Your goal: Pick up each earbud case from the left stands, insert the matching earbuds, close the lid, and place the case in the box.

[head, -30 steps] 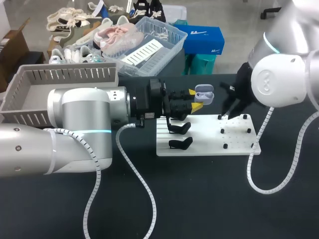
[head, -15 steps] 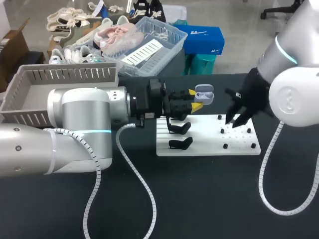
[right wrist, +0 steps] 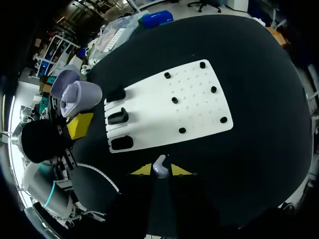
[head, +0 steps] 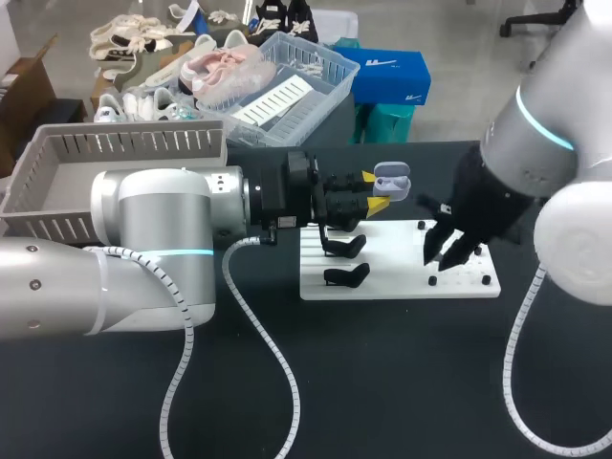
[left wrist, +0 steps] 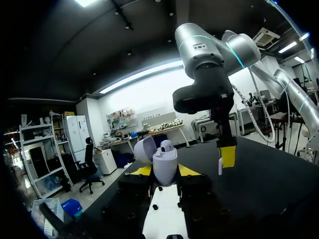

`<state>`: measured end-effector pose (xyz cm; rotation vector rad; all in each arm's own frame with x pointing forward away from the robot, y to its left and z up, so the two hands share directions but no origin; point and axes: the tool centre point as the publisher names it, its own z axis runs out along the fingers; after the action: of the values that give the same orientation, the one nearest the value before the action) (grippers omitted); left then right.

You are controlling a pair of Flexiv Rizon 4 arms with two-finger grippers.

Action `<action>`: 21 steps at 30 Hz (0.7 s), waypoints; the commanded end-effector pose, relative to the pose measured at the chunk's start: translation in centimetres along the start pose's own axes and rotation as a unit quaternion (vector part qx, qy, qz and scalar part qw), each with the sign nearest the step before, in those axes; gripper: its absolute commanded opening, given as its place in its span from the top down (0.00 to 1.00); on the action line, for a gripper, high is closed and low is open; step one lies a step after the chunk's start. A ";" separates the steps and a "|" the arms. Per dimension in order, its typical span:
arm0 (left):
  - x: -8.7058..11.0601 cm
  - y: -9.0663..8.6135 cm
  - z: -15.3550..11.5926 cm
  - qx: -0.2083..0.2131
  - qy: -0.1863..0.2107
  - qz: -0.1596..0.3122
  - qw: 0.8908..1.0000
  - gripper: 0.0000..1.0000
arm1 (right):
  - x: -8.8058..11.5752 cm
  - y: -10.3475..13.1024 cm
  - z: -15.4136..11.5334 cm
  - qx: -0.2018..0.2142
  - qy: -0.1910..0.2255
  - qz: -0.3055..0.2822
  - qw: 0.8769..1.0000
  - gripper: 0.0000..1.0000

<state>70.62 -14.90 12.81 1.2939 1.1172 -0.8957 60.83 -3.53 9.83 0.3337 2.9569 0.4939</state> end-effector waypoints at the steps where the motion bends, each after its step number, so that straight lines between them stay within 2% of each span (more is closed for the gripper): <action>1: 0.0 0.0 0.1 -0.002 0.000 0.001 1.000 1.00 | 1.1 1.1 -0.5 0.014 -0.064 -0.019 0.998 1.00; 9: 0.0 0.0 0.1 -0.002 0.000 0.001 1.000 1.00 | 1.5 3.3 -1.8 0.024 -0.060 -0.070 0.995 1.00; 21: 0.0 0.0 0.1 -0.002 0.000 0.001 1.000 1.00 | -0.2 6.8 -4.6 0.059 -0.062 -0.131 0.988 1.00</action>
<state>70.62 -14.90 12.81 1.2939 1.1172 -0.8957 61.17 0.74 15.58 -0.0114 2.8349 0.2854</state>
